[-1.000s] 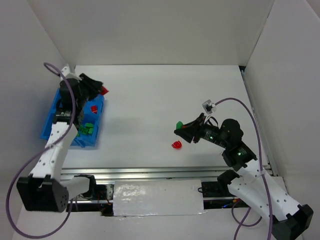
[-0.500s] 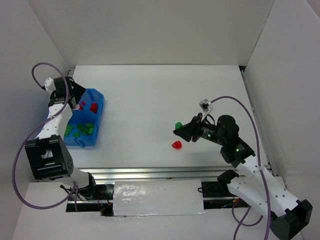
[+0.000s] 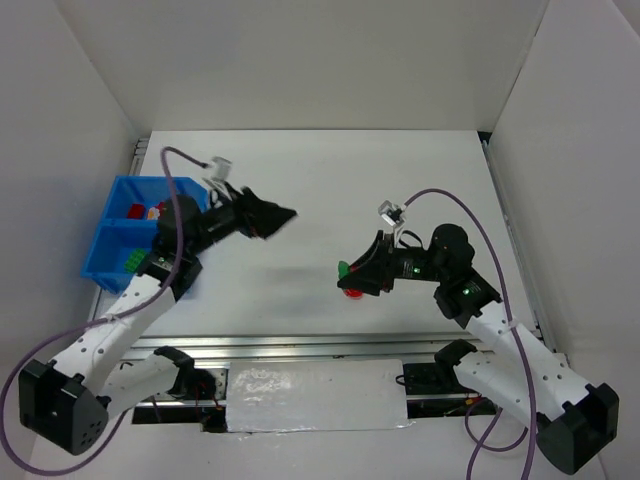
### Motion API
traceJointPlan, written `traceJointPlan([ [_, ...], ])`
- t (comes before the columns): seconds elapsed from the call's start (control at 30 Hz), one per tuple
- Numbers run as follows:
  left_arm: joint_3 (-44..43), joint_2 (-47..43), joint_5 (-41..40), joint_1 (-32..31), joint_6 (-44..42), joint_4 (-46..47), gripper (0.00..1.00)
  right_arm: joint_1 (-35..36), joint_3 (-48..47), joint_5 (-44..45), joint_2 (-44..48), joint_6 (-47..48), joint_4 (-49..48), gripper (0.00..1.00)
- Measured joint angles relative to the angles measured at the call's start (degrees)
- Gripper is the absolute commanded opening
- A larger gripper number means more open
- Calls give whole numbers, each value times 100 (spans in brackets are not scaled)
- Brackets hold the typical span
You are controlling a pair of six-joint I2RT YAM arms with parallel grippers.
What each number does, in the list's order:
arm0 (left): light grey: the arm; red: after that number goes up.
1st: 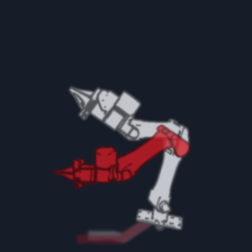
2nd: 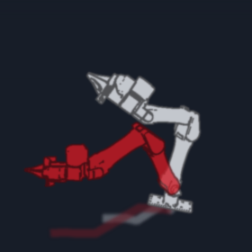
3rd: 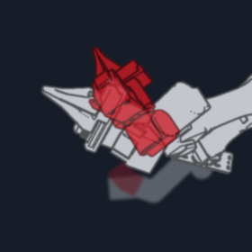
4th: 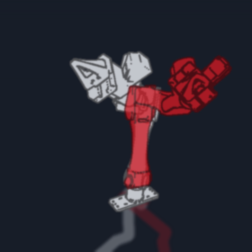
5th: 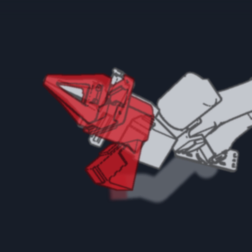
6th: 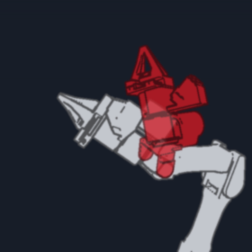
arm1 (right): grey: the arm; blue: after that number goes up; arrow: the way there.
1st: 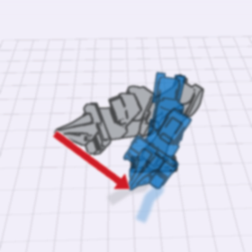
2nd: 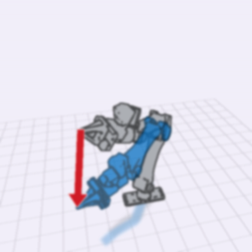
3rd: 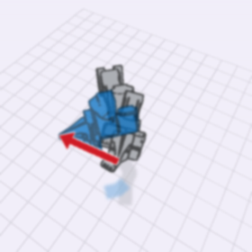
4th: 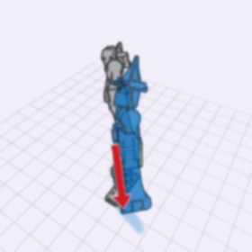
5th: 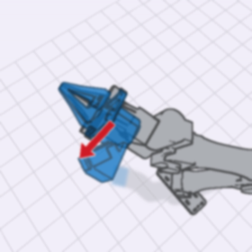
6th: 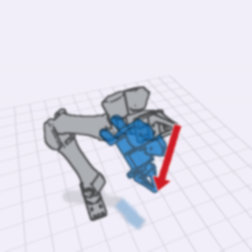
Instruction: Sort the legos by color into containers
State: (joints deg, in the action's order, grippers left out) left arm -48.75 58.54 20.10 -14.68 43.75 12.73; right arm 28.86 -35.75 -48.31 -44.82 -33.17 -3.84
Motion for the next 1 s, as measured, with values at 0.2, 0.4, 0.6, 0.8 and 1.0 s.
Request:
traceJointPlan([
  [0.2,374,-83,1182,-2605,-619,732,99,-2,11,-1054,234,-125,-612,0],
  [0.4,120,337,1473,-3447,-949,1204,99,4,90,-1386,629,-212,-872,0],
  [0.6,105,671,1587,-3552,-909,1565,87,13,90,-1311,737,-48,-586,0],
  [0.8,96,693,1633,-3589,-903,1731,70,13,90,-1108,734,50,-369,0],
  [1.0,63,793,1759,-3620,-885,1860,52,13,90,-909,728,111,-321,0],
])
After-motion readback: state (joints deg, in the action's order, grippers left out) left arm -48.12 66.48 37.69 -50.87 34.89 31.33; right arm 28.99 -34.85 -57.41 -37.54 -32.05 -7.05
